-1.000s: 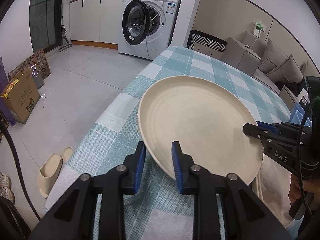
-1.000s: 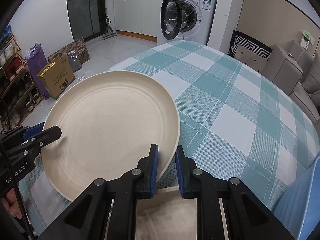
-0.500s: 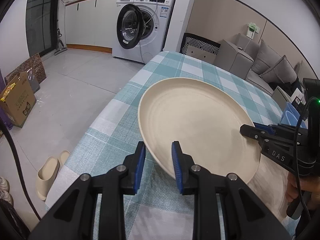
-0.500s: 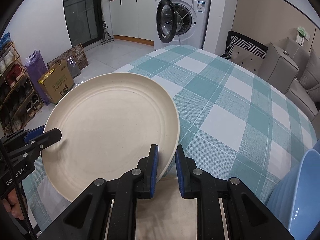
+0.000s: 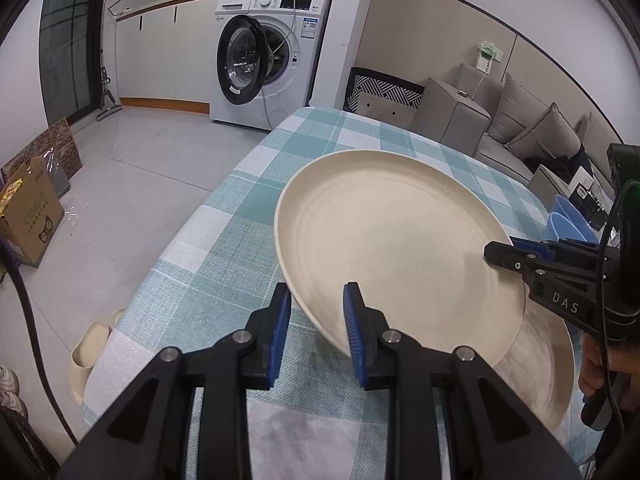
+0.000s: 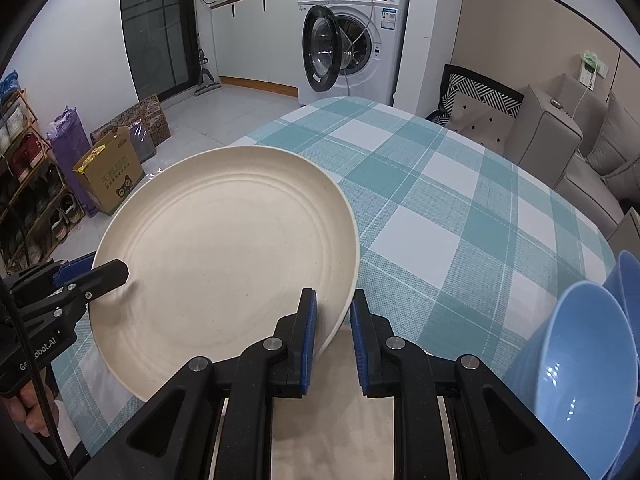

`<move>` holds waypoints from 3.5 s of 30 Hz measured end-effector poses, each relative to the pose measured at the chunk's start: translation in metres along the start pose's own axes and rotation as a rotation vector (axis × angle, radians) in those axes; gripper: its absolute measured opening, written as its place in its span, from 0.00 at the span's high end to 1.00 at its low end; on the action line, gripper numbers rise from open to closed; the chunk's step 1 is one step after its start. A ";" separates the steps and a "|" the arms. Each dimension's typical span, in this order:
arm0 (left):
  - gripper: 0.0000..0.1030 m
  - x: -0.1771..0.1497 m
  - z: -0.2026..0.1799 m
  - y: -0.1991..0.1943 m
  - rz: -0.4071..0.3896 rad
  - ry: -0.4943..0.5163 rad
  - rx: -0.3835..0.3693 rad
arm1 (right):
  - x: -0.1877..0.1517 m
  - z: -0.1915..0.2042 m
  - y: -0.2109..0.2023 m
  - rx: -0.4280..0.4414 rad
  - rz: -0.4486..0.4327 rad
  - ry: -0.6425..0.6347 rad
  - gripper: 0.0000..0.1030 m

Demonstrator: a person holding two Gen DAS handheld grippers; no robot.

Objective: Organize plates and bowls
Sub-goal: 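Lift the cream plate with both tools and carry it over the plate stack, then lower the plate onto the stacked cream plates and open both tools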

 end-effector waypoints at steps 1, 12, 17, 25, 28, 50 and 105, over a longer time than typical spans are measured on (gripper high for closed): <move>0.76 0.000 -0.002 0.000 -0.001 0.003 -0.001 | -0.001 -0.002 -0.002 -0.001 0.001 0.003 0.83; 0.76 -0.003 -0.024 -0.001 0.014 0.037 -0.033 | -0.016 -0.024 -0.025 -0.011 -0.012 0.046 0.83; 0.76 -0.005 -0.036 -0.001 0.023 0.057 -0.042 | -0.025 -0.033 -0.036 -0.023 -0.019 0.061 0.83; 0.76 -0.011 -0.054 0.001 0.040 0.089 -0.055 | -0.036 -0.050 -0.051 -0.040 -0.032 0.087 0.83; 0.76 -0.012 -0.060 0.002 0.046 0.103 -0.059 | -0.041 -0.055 -0.055 -0.047 -0.032 0.095 0.83; 0.76 -0.027 -0.098 0.003 0.088 0.195 -0.091 | -0.087 -0.082 -0.080 -0.086 -0.027 0.155 0.82; 0.71 -0.064 -0.120 0.022 0.188 0.305 -0.048 | -0.153 -0.079 -0.078 -0.167 -0.013 0.150 0.76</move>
Point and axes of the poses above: each gripper's, at about its wrist camera, not at the fingertips, and y roughly the way its jaws point, z to its left, x to its top, the point moved 8 cm from there along y, roughly the way its jaws point, and after that the axes turned 14 degrees about -x, right-handed, at the moved point
